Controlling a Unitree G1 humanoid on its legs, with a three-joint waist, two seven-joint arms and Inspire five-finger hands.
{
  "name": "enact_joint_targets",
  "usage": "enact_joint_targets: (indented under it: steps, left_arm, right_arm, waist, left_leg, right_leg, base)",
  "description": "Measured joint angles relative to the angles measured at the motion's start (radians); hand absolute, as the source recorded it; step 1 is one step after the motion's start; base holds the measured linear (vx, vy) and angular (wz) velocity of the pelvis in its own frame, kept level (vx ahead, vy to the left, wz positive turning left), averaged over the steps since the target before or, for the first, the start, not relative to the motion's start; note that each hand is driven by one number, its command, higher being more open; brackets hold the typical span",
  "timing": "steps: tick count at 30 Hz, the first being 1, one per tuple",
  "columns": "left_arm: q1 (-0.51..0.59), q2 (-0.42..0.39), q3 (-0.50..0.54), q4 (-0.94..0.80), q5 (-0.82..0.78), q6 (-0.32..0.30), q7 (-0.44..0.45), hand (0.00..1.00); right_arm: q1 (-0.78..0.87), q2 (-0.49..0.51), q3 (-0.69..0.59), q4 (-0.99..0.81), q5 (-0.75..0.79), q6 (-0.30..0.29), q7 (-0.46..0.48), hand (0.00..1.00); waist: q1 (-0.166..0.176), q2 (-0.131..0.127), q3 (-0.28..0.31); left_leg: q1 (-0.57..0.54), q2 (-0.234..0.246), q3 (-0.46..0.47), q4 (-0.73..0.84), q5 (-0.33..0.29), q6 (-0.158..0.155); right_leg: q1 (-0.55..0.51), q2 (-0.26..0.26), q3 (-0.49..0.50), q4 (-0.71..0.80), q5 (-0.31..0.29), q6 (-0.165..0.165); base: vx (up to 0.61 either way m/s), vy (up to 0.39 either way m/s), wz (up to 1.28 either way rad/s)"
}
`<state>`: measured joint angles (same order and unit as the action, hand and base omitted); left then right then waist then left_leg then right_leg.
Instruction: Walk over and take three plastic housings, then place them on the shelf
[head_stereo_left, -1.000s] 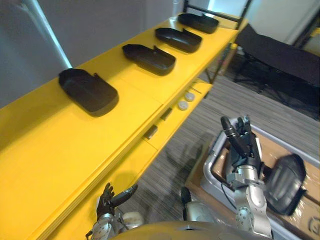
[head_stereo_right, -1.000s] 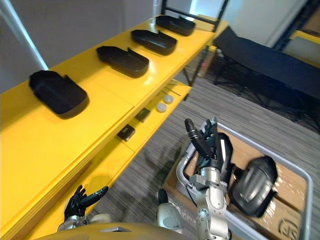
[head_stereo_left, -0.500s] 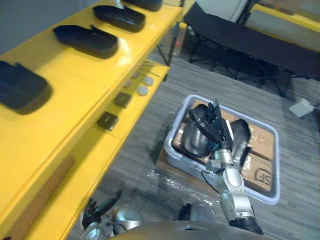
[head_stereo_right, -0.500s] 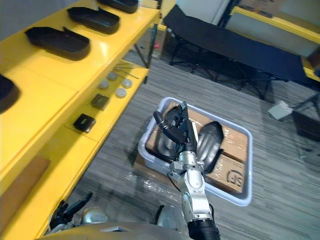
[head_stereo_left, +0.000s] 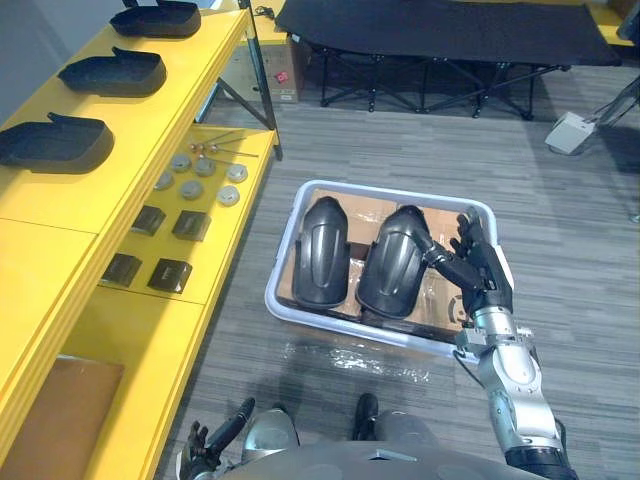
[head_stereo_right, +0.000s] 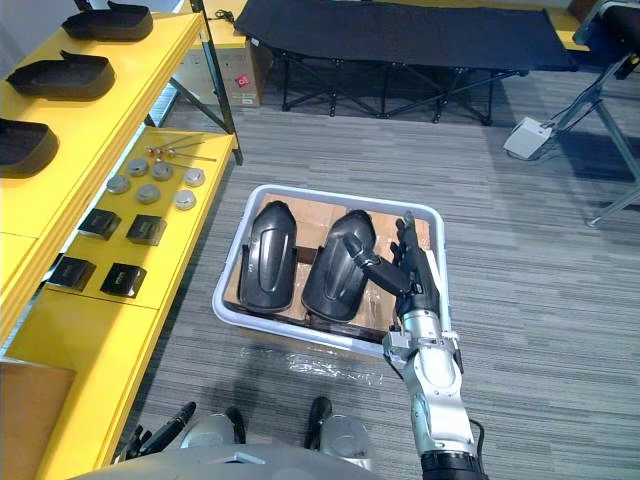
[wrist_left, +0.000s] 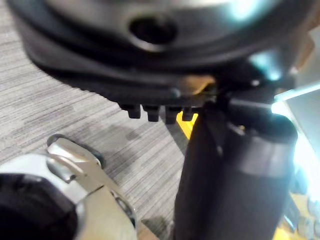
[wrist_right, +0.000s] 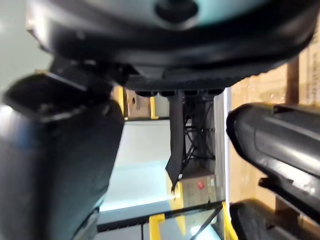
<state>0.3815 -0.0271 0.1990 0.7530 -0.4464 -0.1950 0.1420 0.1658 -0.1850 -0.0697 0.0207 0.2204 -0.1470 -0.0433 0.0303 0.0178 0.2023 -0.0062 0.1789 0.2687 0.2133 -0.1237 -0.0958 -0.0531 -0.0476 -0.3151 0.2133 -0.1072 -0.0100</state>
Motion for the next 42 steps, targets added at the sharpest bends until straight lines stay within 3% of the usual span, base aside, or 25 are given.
enact_joint_targets:
  steps: [3, 7, 11, 14, 15, 19, 21, 22, 24, 25, 26, 29, 32, 36, 42]
  left_arm:
    - [-0.023, 0.051, -0.049, -0.021, 0.122, 0.001, -0.009, 1.00]
    - [-0.039, 0.089, -0.085, -0.041, 0.065, 0.019, -0.001, 1.00]
    - [-0.066, 0.100, -0.088, -0.089, 0.055, 0.023, -0.002, 1.00]
    - [-0.084, 0.104, -0.089, -0.100, 0.052, 0.023, -0.002, 1.00]
    - [-0.090, 0.106, -0.089, -0.104, 0.045, 0.023, -0.005, 1.00]
    - [-0.097, 0.123, -0.115, -0.127, 0.053, 0.019, -0.021, 1.00]
    - [-0.097, 0.123, -0.115, -0.137, 0.042, 0.013, -0.008, 1.00]
    - [-0.097, 0.122, -0.115, -0.138, -0.011, 0.000, 0.002, 1.00]
    - [-0.097, 0.124, -0.095, -0.138, -0.096, 0.000, 0.011, 1.00]
    - [-0.098, 0.127, -0.068, -0.137, -0.120, -0.001, 0.017, 1.00]
    - [-0.105, 0.124, -0.056, -0.136, -0.141, -0.001, 0.028, 1.00]
    - [-0.111, 0.116, -0.058, -0.132, -0.175, -0.001, 0.023, 1.00]
    - [-0.115, 0.110, -0.066, -0.128, -0.174, -0.003, 0.016, 1.00]
    - [-0.151, 0.108, -0.097, -0.119, -0.172, -0.010, 0.009, 1.00]
    - [-0.163, 0.112, -0.128, -0.109, -0.172, -0.022, -0.003, 1.00]
  right_arm:
    - [0.009, 0.033, 0.002, 0.012, -0.021, 0.029, -0.077, 1.00]
    - [0.017, 0.076, 0.000, 0.028, -0.097, 0.111, -0.160, 1.00]
    - [-0.048, 0.075, -0.075, 0.164, -0.097, 0.123, -0.241, 1.00]
    - [-0.101, 0.071, -0.112, 0.184, -0.096, 0.123, -0.288, 1.00]
    - [-0.117, 0.070, -0.120, 0.179, -0.094, 0.123, -0.309, 1.00]
    - [-0.126, 0.074, -0.139, 0.134, -0.095, 0.123, -0.339, 1.00]
    - [-0.121, 0.077, -0.136, 0.134, -0.097, 0.123, -0.340, 1.00]
    - [-0.121, 0.078, -0.130, 0.136, -0.097, 0.123, -0.339, 1.00]
    - [-0.147, 0.080, -0.114, 0.156, -0.100, 0.122, -0.340, 1.00]
    - [-0.178, 0.080, -0.107, 0.181, -0.100, 0.123, -0.340, 1.00]
    - [-0.233, 0.071, -0.110, 0.215, -0.099, 0.122, -0.341, 1.00]
    - [-0.343, 0.027, -0.129, 0.296, -0.098, 0.139, -0.382, 1.00]
    - [-0.433, -0.054, -0.138, 0.371, -0.098, 0.187, -0.402, 1.00]
    - [-0.590, -0.218, -0.159, 0.497, -0.098, 0.232, -0.422, 1.00]
    - [-0.723, -0.303, -0.150, 0.683, -0.097, 0.250, -0.401, 1.00]
  waist:
    - [0.000, -0.028, 0.017]
    - [0.005, -0.057, 0.034]
    - [0.041, -0.080, 0.082]
    - [0.048, -0.083, 0.122]
    - [0.051, -0.081, 0.153]
    - [0.049, -0.065, 0.231]
    - [0.057, -0.072, 0.239]
    - [0.063, -0.075, 0.240]
    - [0.089, -0.087, 0.245]
    - [0.102, -0.111, 0.248]
    - [0.100, -0.114, 0.256]
    - [0.098, -0.131, 0.268]
    - [0.097, -0.128, 0.270]
    - [0.092, -0.085, 0.300]
    - [0.106, -0.063, 0.313]
  left_leg:
    - [0.014, -0.030, 0.009, -0.026, 0.007, 0.007]
    - [-0.002, -0.048, 0.009, -0.024, 0.005, 0.017]
    - [-0.058, -0.052, -0.018, -0.005, 0.009, 0.027]
    - [-0.099, -0.050, -0.031, 0.029, -0.001, 0.035]
    - [-0.115, -0.042, -0.032, 0.080, -0.030, 0.040]
    - [-0.133, -0.028, -0.035, 0.233, -0.117, 0.065]
    - [-0.135, -0.022, -0.022, 0.255, -0.130, 0.076]
    - [-0.151, -0.013, -0.019, 0.277, -0.142, 0.073]
    - [-0.171, 0.029, -0.007, 0.310, -0.158, 0.055]
    - [-0.187, 0.047, -0.002, 0.324, -0.160, 0.044]
    - [-0.213, 0.077, -0.015, 0.329, -0.152, 0.026]
    - [-0.231, 0.086, -0.031, 0.280, -0.102, 0.009]
    - [-0.234, 0.061, -0.051, 0.216, -0.059, 0.006]
    - [-0.263, -0.001, -0.086, 0.149, -0.005, 0.018]
    - [-0.309, -0.049, -0.117, 0.151, 0.010, 0.037]
  right_leg:
    - [0.000, -0.027, 0.006, 0.000, 0.001, 0.013]
    - [0.002, -0.042, 0.004, -0.036, 0.022, 0.040]
    - [-0.018, -0.041, -0.015, -0.068, 0.047, 0.043]
    - [-0.036, -0.039, -0.023, -0.072, 0.062, 0.041]
    - [-0.052, -0.043, -0.017, -0.026, 0.054, 0.039]
    - [-0.114, -0.093, 0.002, 0.211, -0.015, 0.051]
    - [-0.117, -0.116, -0.002, 0.237, -0.045, 0.029]
    - [-0.119, -0.148, -0.032, 0.250, -0.055, 0.033]
    - [-0.091, -0.162, -0.080, 0.176, -0.020, 0.091]
    - [-0.066, -0.160, -0.103, 0.101, 0.010, 0.136]
    - [-0.065, -0.132, -0.124, 0.062, 0.029, 0.120]
    - [-0.091, -0.106, -0.140, 0.046, 0.038, 0.083]
    - [-0.115, -0.116, -0.151, 0.055, 0.036, 0.076]
    - [-0.174, -0.177, -0.171, 0.107, 0.030, 0.069]
    - [-0.203, -0.224, -0.189, 0.121, 0.036, 0.078]
  base:
    - [-0.02, 0.120, 0.00]
    - [-0.03, 0.093, 0.04]
    - [-0.02, 0.017, 0.15]
    - [-0.02, 0.017, 0.07]
    - [-0.03, 0.059, -0.05]
    - [-0.05, 0.106, -0.04]
    - [-0.07, 0.089, -0.09]
    - [-0.06, 0.049, -0.23]
    - [-0.05, 0.019, -0.39]
    - [-0.03, -0.071, -0.37]
    - [-0.02, -0.102, -0.22]
    - [0.01, -0.169, 0.02]
    - [0.02, -0.111, 0.19]
    - [-0.03, 0.001, 0.26]
    - [-0.05, 0.058, 0.22]
